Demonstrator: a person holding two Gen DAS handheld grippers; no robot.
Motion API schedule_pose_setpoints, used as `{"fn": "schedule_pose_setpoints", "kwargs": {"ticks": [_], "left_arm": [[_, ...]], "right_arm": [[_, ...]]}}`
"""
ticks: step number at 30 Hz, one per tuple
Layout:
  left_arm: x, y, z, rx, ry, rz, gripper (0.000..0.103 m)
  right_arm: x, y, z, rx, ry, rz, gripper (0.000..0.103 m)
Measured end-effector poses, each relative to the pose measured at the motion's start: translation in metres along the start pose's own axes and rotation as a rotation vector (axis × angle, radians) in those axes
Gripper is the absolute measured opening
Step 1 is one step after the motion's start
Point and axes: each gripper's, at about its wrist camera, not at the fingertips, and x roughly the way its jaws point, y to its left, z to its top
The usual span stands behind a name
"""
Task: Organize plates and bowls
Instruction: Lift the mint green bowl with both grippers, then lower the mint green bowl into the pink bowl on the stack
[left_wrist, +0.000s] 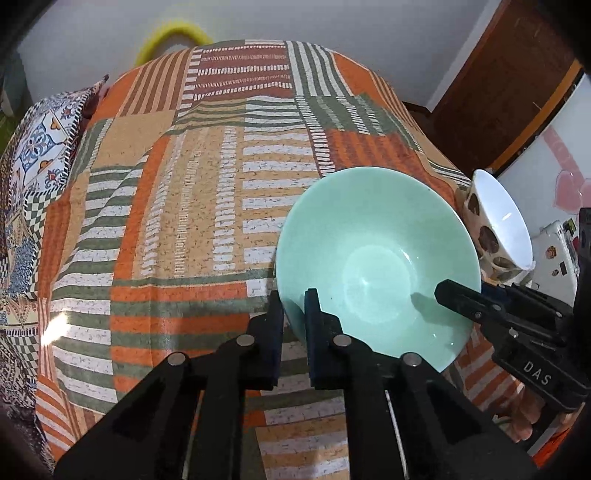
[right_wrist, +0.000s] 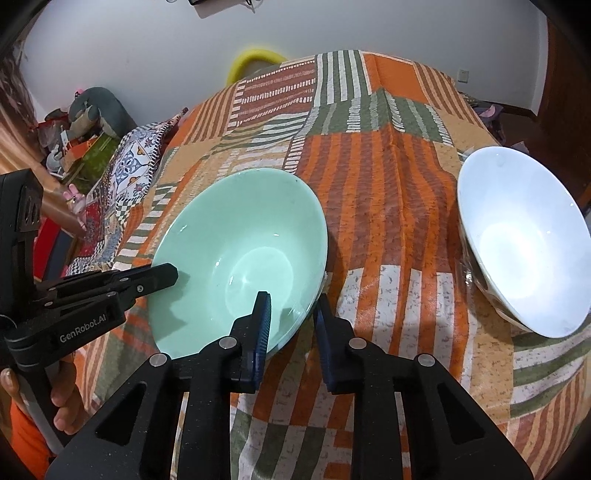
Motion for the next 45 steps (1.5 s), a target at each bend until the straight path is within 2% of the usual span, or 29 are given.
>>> {"fn": "schedule_pose_setpoints", "kwargs": {"ticks": [9, 21, 33, 45], "left_arm": [[-0.035, -0.015, -0.014, 0.033, -0.049, 0.018, 0.01], [-0.112, -0.029, -0.046, 0.039, -0.15, 0.011, 0.011], [-0.191, -0.034, -0.101, 0.028, -0.233, 0.05, 0.012], [-0.236, -0.015, -0.154, -0.017, -0.279, 0.097, 0.012]], "right_arm": [[-0.026, 0.007, -0.008, -0.006, -0.04, 0.01, 0.021], [-0.083, 0.032, -0.022, -0.045, -0.139, 0.04, 0.021], [-0.126, 0.066, -0.047, -0.128, -0.21, 0.069, 0.021], [-0.133, 0.097, -0.079, -0.175, -0.211, 0.128, 0.021]]}}
